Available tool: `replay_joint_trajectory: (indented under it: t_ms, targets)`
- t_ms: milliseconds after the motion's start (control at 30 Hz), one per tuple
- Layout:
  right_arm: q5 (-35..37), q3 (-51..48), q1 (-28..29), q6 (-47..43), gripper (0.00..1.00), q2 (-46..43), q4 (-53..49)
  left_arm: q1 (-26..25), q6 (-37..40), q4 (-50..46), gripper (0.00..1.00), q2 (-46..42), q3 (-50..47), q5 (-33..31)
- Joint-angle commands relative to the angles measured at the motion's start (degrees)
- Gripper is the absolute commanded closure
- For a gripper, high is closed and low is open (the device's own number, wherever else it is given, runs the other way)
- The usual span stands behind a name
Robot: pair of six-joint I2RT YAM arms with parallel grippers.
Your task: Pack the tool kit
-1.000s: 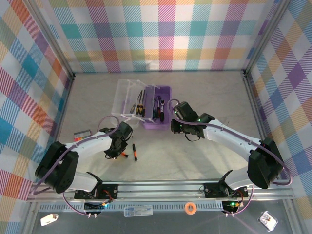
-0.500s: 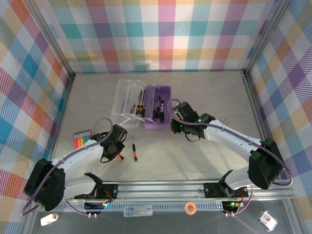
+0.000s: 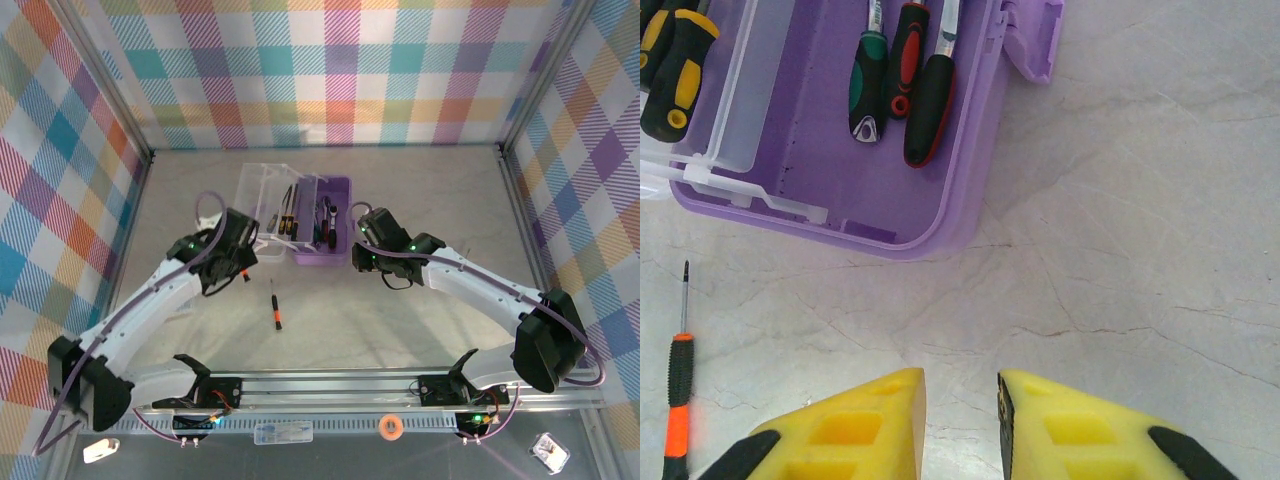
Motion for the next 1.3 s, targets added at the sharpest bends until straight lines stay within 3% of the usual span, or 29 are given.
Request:
replay_joint_trajectory:
  t_ms: [0, 300, 433, 600, 667, 867, 967, 1133, 1267]
  targets:
    - [0.9, -0.2, -0.5, 0.7, 0.73, -1.8, 0.3, 0.2, 11.6, -2.4, 0.95, 6.7, 8.6, -0.5]
    - [0.3, -2.2, -0.5, 2.2, 0.73, -3.7, 0.2, 4.0, 25.3, -4.1, 0.94, 31.9, 33.1, 6.2]
    - [-0.1, -3.9, -0.6, 3.5, 0.73, -6.2, -0.2, 5.8, 28.5, -5.7, 0.94, 39.6, 38.7, 7.2]
    - [1.1, -5.6, -0.6, 4.7, 0.72, -8.9, -2.6, 7.5, 30.5, -5.4, 0.92, 43.2, 40.7, 9.6]
    - [2.2, -6.1, -0.6, 4.7, 0.72, -10.1, -3.6, 7.6, 30.9, -4.9, 0.89, 43.6, 40.9, 9.7]
    - [4.4, -5.4, -0.6, 4.8, 0.69, -11.8, -6.3, 7.7, 31.0, -5.8, 0.61, 43.4, 43.3, 13.5]
    - [5.3, -4.5, -0.6, 4.6, 0.68, -12.2, -7.4, 7.7, 30.8, -6.7, 0.52, 41.8, 44.6, 14.2]
    - [6.4, -3.2, -0.6, 4.5, 0.65, -12.4, -9.1, 7.6, 27.6, -7.0, 0.48, 35.0, 43.5, 16.2]
    - [8.0, -3.0, -0.7, 4.5, 0.59, -14.4, -11.6, 6.8, 23.7, -3.6, 0.44, 24.6, 33.8, 17.6]
